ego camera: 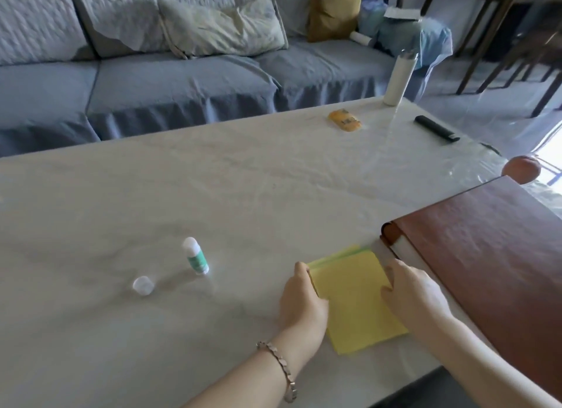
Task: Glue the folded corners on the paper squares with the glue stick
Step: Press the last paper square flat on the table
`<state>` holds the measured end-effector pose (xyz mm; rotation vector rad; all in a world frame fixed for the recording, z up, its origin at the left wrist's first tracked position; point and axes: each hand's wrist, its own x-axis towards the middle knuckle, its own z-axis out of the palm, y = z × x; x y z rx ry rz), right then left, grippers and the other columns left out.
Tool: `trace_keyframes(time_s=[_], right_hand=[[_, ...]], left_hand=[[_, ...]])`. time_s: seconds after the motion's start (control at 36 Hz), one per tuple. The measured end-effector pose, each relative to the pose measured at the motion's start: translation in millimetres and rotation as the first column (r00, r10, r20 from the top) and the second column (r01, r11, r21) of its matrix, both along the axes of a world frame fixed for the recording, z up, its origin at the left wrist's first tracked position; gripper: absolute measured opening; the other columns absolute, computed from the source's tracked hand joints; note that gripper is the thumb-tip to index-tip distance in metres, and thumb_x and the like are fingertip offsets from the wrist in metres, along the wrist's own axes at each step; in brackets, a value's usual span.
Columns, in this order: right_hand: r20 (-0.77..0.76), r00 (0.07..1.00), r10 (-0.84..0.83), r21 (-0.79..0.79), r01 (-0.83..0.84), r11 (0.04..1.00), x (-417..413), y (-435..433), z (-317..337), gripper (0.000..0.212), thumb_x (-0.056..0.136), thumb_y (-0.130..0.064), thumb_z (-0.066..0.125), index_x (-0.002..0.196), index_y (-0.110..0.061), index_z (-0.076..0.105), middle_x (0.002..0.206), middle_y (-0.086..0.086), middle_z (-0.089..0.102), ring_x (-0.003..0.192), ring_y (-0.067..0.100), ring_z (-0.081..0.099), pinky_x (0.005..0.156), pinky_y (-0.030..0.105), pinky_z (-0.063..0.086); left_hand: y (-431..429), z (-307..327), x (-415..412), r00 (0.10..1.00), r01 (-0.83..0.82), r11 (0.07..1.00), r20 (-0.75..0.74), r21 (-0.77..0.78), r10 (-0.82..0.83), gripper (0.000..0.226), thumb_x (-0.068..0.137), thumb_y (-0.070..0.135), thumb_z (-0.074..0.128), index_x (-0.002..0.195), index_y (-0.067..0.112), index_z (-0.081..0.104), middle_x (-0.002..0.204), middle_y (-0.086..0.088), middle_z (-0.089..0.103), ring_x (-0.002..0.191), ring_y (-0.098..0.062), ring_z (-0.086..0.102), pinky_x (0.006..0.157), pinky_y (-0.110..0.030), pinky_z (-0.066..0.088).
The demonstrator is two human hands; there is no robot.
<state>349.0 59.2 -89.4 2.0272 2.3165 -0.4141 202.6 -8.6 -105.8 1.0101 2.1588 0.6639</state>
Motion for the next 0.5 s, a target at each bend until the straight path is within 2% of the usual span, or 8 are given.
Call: trace_keyframes(time_s=[0.08, 0.14, 0.19, 0.25, 0.36, 0.44, 0.5], right_hand=[[0.127, 0.990, 0.057, 0.049, -0.063, 0.997, -7.3, -2.8, 3.4, 0.027, 0.090, -0.018, 0.045, 0.117, -0.017, 0.043, 0.113, 0.001, 0.051, 0.108, 0.021, 0.050, 0.067, 0.025, 0.038], [0.162, 0.980, 0.114, 0.086, -0.130, 0.988, -15.4, -4.4, 7.3, 0.035, 0.090, -0.019, 0.046, 0.125, -0.021, 0.043, 0.122, 0.001, 0.045, 0.118, 0.019, 0.042, 0.078, 0.026, 0.041], [0.074, 0.977, 0.201, 0.112, -0.209, 0.972, -29.7, -7.3, 12.4, 0.040, 0.089, -0.024, 0.050, 0.129, -0.024, 0.045, 0.127, -0.002, 0.042, 0.123, 0.017, 0.038, 0.089, 0.026, 0.038], [-0.082, 0.956, 0.283, 0.103, -0.274, 0.956, -51.8, -11.3, 17.1, 0.039, 0.088, -0.025, 0.053, 0.127, -0.026, 0.048, 0.128, -0.004, 0.044, 0.123, 0.014, 0.039, 0.089, 0.024, 0.037], [-0.308, 0.866, 0.394, 0.044, -0.401, 0.915, -107.1, -19.4, 20.0, 0.040, 0.087, -0.023, 0.058, 0.126, -0.023, 0.051, 0.126, -0.002, 0.049, 0.118, 0.015, 0.047, 0.089, 0.024, 0.039], [-0.430, 0.803, 0.414, 0.027, -0.447, 0.894, -148.9, -28.6, 17.3, 0.052, 0.084, -0.025, 0.064, 0.132, -0.019, 0.046, 0.125, 0.001, 0.051, 0.116, 0.014, 0.049, 0.093, 0.021, 0.035], [-0.507, 0.774, 0.380, -0.022, -0.452, 0.892, -172.6, -36.4, 14.3, 0.063, 0.081, -0.027, 0.069, 0.136, -0.016, 0.040, 0.127, 0.004, 0.049, 0.117, 0.015, 0.047, 0.093, 0.020, 0.034]], left_hand=[[-1.3, -0.7, -4.2, 0.995, 0.092, 0.995, -0.049, 0.040, -0.090, 0.038, 0.084, 0.022, 0.065, 0.115, 0.020, 0.042, 0.109, -0.001, 0.057, 0.103, -0.021, 0.057, 0.081, -0.029, 0.041], [-3.8, 1.4, -12.8, 0.994, 0.102, 0.992, -0.052, 0.073, -0.098, 0.032, 0.086, 0.029, 0.064, 0.108, 0.023, 0.042, 0.105, 0.001, 0.056, 0.101, -0.020, 0.057, 0.081, -0.029, 0.040], [-8.1, 6.6, -27.6, 0.995, 0.071, 0.993, -0.082, 0.099, -0.063, 0.020, 0.089, 0.033, 0.059, 0.097, 0.026, 0.042, 0.099, 0.003, 0.057, 0.098, -0.019, 0.057, 0.078, -0.029, 0.041], [-14.4, 12.7, -49.6, 0.988, 0.006, 0.990, -0.155, 0.139, 0.015, 0.008, 0.090, 0.030, 0.052, 0.088, 0.025, 0.046, 0.096, 0.004, 0.061, 0.094, -0.019, 0.058, 0.075, -0.029, 0.042], [-33.2, 25.4, -104.5, 0.933, -0.171, 0.941, -0.259, 0.290, 0.249, 0.008, 0.088, 0.019, 0.051, 0.082, 0.021, 0.047, 0.084, 0.003, 0.058, 0.087, -0.025, 0.058, 0.061, -0.029, 0.033], [-50.5, 30.8, -144.7, 0.876, -0.257, 0.868, -0.277, 0.425, 0.395, 0.015, 0.083, 0.010, 0.058, 0.085, 0.017, 0.046, 0.087, -0.003, 0.053, 0.089, -0.028, 0.054, 0.065, -0.033, 0.030], [-63.3, 31.5, -166.3, 0.859, -0.291, 0.853, -0.275, 0.433, 0.433, 0.017, 0.081, 0.008, 0.060, 0.083, 0.017, 0.045, 0.084, 0.001, 0.050, 0.087, -0.028, 0.053, 0.064, -0.030, 0.028]])
